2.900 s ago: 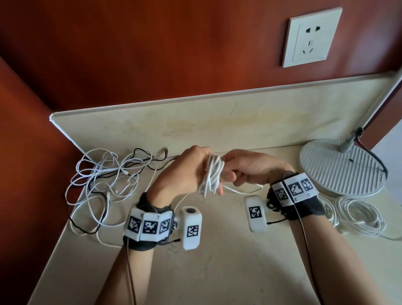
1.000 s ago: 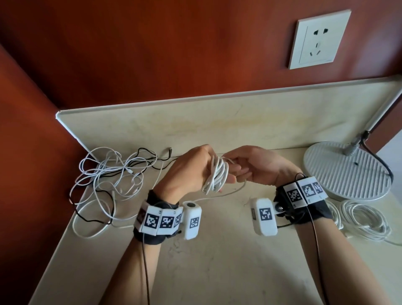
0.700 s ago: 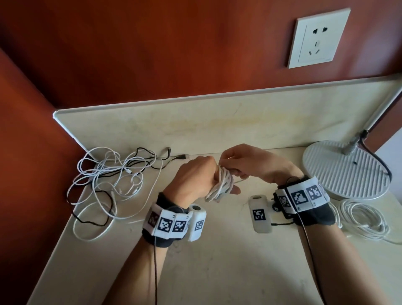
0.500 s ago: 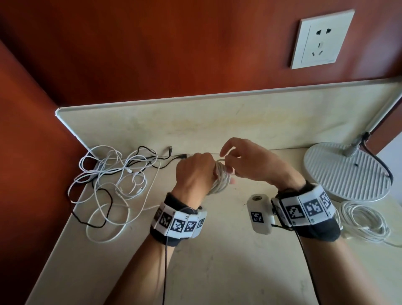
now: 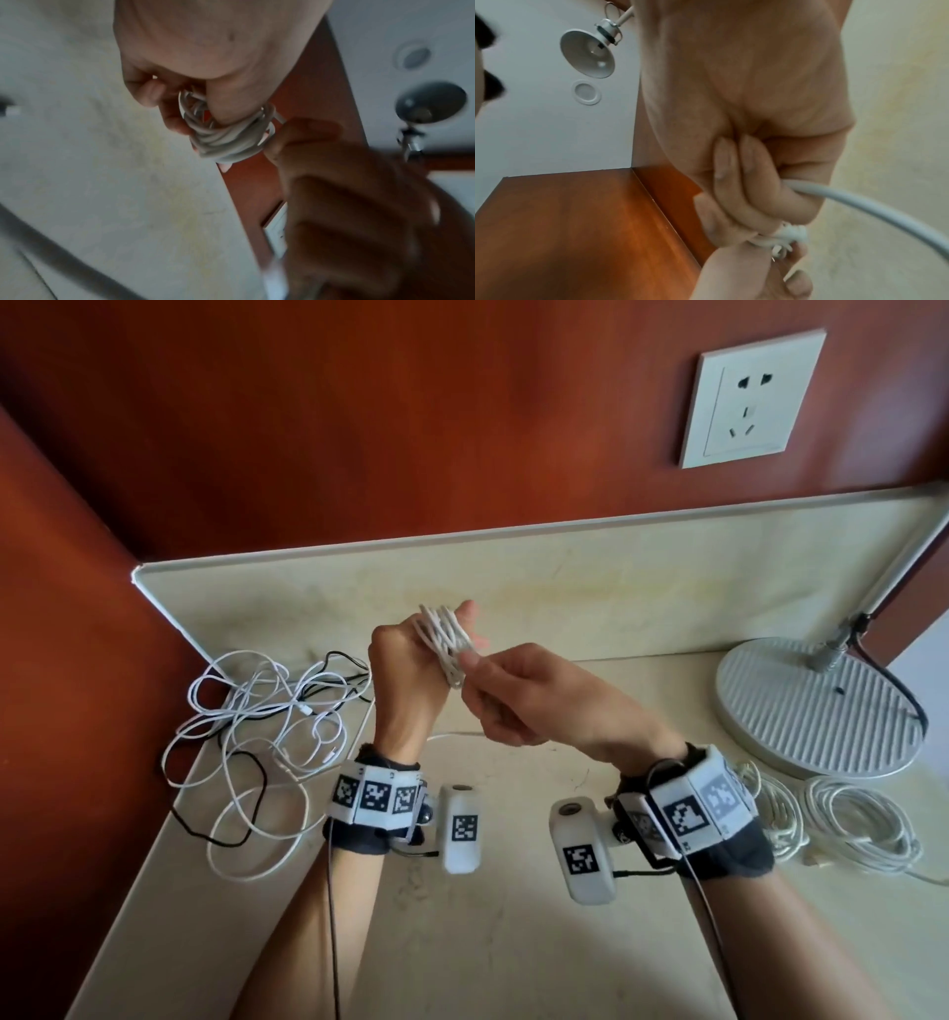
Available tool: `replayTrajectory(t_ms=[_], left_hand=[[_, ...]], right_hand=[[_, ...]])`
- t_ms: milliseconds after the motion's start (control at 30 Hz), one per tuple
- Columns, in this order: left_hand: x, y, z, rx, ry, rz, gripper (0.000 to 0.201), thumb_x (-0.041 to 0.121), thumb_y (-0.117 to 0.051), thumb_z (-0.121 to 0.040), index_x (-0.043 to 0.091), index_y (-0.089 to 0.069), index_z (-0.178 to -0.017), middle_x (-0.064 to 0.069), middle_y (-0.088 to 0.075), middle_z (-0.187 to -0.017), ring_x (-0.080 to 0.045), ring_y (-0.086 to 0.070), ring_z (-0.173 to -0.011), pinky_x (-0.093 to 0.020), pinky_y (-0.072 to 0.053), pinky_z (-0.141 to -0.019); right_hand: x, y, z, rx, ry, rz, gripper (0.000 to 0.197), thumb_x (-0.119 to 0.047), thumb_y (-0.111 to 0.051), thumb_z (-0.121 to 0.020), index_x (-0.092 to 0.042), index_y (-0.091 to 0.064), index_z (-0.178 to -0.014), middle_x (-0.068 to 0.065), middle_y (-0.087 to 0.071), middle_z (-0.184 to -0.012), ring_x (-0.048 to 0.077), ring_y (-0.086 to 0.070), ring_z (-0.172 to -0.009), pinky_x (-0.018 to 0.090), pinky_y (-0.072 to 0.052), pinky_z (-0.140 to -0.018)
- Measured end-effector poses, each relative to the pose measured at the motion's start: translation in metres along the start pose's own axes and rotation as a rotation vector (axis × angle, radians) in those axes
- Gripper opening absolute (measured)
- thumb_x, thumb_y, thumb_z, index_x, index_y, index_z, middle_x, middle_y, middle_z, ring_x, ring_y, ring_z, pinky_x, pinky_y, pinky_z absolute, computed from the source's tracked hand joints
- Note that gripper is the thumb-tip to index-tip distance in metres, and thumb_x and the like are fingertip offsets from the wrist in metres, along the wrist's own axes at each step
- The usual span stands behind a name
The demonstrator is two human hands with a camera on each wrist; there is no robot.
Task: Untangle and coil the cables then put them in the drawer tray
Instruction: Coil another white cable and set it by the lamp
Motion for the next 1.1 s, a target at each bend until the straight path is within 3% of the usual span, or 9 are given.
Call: replayTrajectory(t_ms=[67,233,300,533,700,767,867,933,1100], left_hand=[[0.002,-0.007,0.007,-0.034,0.098,0.051,0.029,0.008,-0.054,-0.104,-0.013,-0.073,-0.094,0.002,-0.076,-0.078,0.0,-0.071,-0.074,-0.027,-0.053,-0.075],[-0.01,-0.013,0.001,-0.008,0.278,0.208,0.049,0.037,-0.035,-0.11,-0.001,-0.064,-0.116,0.006,-0.077,-0.077,-0.007,-0.066,-0.067,-0.018,-0.051,-0.065],[-0.006,-0.011,0.0,-0.046,0.262,0.202,0.049,0.048,-0.032,-0.108,0.009,-0.061,-0.098,0.011,-0.075,-0.072,-0.004,-0.065,-0.062,-0.019,-0.05,-0.061],[0.03,-0.037,0.026,-0.743,-0.095,-0.046,0.053,0.073,-0.061,-0.08,0.024,-0.081,-0.081,-0.004,-0.072,-0.097,-0.014,-0.06,-0.072,-0.031,-0.048,-0.072],[0.032,-0.055,0.045,-0.971,-0.086,-0.059,0.028,0.047,-0.074,-0.086,0.023,-0.084,-0.096,-0.018,-0.073,-0.103,-0.033,-0.06,-0.076,-0.046,-0.049,-0.078],[0.034,-0.06,0.052,-0.994,-0.051,-0.074,0.018,0.029,-0.078,-0.086,0.028,-0.082,-0.104,-0.024,-0.071,-0.095,-0.033,-0.062,-0.075,-0.039,-0.052,-0.076],[0.022,-0.058,0.049,-0.944,0.032,-0.104,0.05,-0.013,-0.07,-0.086,0.003,-0.063,-0.133,-0.017,-0.073,-0.078,-0.006,-0.071,-0.082,-0.014,-0.052,-0.076],[0.017,-0.057,0.049,-0.948,0.103,-0.084,0.061,-0.02,-0.063,-0.086,-0.006,-0.049,-0.144,-0.005,-0.076,-0.073,-0.008,-0.071,-0.092,-0.012,-0.051,-0.081],[0.008,-0.054,0.045,-0.826,0.342,0.002,0.035,-0.028,-0.041,-0.093,-0.01,-0.058,-0.118,0.002,-0.074,-0.067,-0.007,-0.072,-0.066,-0.018,-0.055,-0.064]], right_hand=[[-0.001,-0.002,0.0,-0.045,0.017,-0.027,0.054,-0.042,-0.037,-0.112,-0.007,-0.055,-0.074,0.011,-0.043,-0.056,0.015,-0.031,-0.045,0.023,-0.027,-0.046],[0.01,0.0,0.003,-0.154,-0.018,0.043,0.071,-0.058,-0.04,-0.106,-0.001,-0.048,-0.066,0.014,-0.039,-0.052,0.023,-0.028,-0.047,0.027,-0.031,-0.053],[0.02,0.001,0.003,-0.188,-0.066,0.048,0.074,-0.065,-0.043,-0.102,-0.004,-0.04,-0.061,0.011,-0.032,-0.053,0.023,-0.024,-0.048,0.025,-0.029,-0.054],[0.047,0.013,-0.003,-0.25,-0.205,0.234,0.068,-0.074,-0.074,-0.076,-0.022,-0.035,-0.057,0.006,-0.031,-0.061,0.028,-0.021,-0.062,0.033,-0.029,-0.068],[0.047,0.028,0.006,-0.29,-0.167,0.253,0.036,-0.042,-0.079,-0.089,-0.023,-0.059,-0.065,0.004,-0.045,-0.066,0.013,-0.039,-0.062,0.026,-0.034,-0.066],[0.052,0.037,0.005,-0.241,-0.19,0.343,0.028,-0.036,-0.081,-0.088,-0.028,-0.065,-0.066,0.001,-0.051,-0.066,0.012,-0.043,-0.061,0.026,-0.037,-0.064],[0.058,0.057,0.003,-0.04,-0.253,0.524,0.042,-0.057,-0.075,-0.065,-0.018,-0.063,-0.059,-0.006,-0.045,-0.053,0.011,-0.035,-0.05,0.027,-0.033,-0.055],[0.054,0.066,0.001,0.093,-0.219,0.571,0.051,-0.06,-0.072,-0.059,-0.014,-0.05,-0.051,-0.004,-0.037,-0.049,0.015,-0.029,-0.05,0.028,-0.029,-0.052],[0.041,0.068,0.001,0.142,-0.097,0.492,0.048,-0.048,-0.079,-0.078,-0.013,-0.051,-0.059,-0.01,-0.037,-0.053,0.012,-0.03,-0.053,0.022,-0.028,-0.05]])
Point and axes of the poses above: each hand's wrist, its own z-axis away from the middle knuckle, its own y-axis out of the back of the hand, x = y × z, the point moved 8 cm from there along -z, towards the middle knuckle
